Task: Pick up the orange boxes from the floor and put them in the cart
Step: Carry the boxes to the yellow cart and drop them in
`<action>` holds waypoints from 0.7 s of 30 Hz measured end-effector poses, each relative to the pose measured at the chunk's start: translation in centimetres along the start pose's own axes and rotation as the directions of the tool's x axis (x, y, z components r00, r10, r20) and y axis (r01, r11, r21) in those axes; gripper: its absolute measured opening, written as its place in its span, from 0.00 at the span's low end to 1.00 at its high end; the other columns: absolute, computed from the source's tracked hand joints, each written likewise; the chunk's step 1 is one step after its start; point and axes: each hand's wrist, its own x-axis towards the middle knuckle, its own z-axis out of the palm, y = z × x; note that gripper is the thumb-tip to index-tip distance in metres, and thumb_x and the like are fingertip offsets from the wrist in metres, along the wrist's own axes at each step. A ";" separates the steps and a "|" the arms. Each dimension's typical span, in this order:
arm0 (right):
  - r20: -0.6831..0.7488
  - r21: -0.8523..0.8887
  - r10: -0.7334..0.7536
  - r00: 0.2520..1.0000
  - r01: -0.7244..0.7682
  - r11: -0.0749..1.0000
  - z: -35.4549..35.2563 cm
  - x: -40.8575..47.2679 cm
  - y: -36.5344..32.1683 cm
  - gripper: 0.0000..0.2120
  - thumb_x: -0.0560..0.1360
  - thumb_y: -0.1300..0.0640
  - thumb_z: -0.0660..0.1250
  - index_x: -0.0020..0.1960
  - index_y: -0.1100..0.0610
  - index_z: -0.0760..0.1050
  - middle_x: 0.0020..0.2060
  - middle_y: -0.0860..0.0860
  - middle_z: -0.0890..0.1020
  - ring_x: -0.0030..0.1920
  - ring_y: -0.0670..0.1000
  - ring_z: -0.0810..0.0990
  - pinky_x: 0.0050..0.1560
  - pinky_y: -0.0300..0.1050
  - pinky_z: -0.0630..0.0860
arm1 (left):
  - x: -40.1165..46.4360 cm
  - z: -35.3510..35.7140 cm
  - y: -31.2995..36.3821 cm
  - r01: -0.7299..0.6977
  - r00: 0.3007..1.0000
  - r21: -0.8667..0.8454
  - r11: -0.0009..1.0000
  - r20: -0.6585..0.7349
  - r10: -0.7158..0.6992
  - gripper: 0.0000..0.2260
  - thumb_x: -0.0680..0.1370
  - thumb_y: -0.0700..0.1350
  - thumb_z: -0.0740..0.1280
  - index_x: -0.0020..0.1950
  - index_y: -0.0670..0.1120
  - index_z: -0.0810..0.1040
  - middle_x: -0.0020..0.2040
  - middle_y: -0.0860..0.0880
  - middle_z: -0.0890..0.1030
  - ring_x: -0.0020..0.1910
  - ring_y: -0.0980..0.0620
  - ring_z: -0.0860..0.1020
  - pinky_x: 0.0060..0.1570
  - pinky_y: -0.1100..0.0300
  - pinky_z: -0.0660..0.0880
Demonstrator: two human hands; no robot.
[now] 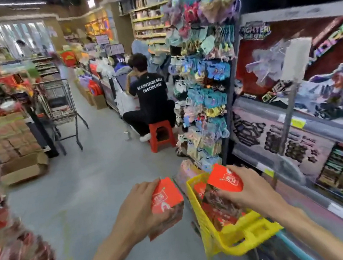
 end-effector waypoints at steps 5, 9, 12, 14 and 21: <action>-0.076 -0.059 0.168 0.983 -0.173 0.983 1.5 8.9 3.5 0.41 0.64 0.26 0.70 0.70 0.47 0.69 0.55 0.46 0.77 0.55 0.49 0.75 0.51 0.47 0.72 | 12.4 3.7 -5.2 -0.145 0.984 -0.040 0.989 0.101 0.148 0.37 0.69 0.68 0.68 0.72 0.49 0.69 0.60 0.53 0.77 0.55 0.51 0.72 0.55 0.57 0.71; -0.118 -0.079 0.293 0.949 -0.303 0.950 2.1 14.1 6.2 0.42 0.66 0.27 0.68 0.72 0.47 0.66 0.60 0.48 0.76 0.60 0.51 0.73 0.58 0.50 0.72 | 21.4 7.3 -7.3 -0.238 0.953 -0.094 0.967 0.168 0.251 0.41 0.68 0.76 0.62 0.71 0.49 0.70 0.58 0.54 0.76 0.55 0.51 0.72 0.55 0.54 0.73; -0.160 -0.084 0.396 0.904 -0.413 0.907 2.7 16.6 8.2 0.42 0.65 0.25 0.67 0.71 0.46 0.66 0.59 0.46 0.76 0.60 0.50 0.73 0.58 0.49 0.72 | 27.6 10.8 -8.0 -0.323 0.903 -0.183 0.929 0.236 0.360 0.42 0.69 0.76 0.62 0.73 0.50 0.68 0.62 0.54 0.75 0.59 0.51 0.71 0.58 0.53 0.72; -0.191 -0.067 0.467 0.863 -0.486 0.871 3.5 18.0 9.5 0.41 0.64 0.22 0.64 0.70 0.43 0.67 0.59 0.45 0.77 0.60 0.50 0.74 0.58 0.50 0.73 | 31.6 13.7 -8.1 -0.387 0.855 -0.240 0.890 0.269 0.444 0.40 0.70 0.73 0.65 0.74 0.49 0.67 0.65 0.53 0.74 0.63 0.51 0.70 0.61 0.53 0.71; -0.320 0.065 0.702 0.636 -0.725 0.686 8.4 20.4 12.3 0.46 0.62 0.19 0.61 0.72 0.45 0.65 0.63 0.44 0.73 0.64 0.47 0.68 0.64 0.48 0.70 | 41.6 26.6 -6.9 -0.609 0.610 -0.340 0.717 0.378 0.697 0.43 0.69 0.79 0.55 0.71 0.49 0.70 0.62 0.54 0.76 0.60 0.50 0.73 0.55 0.53 0.75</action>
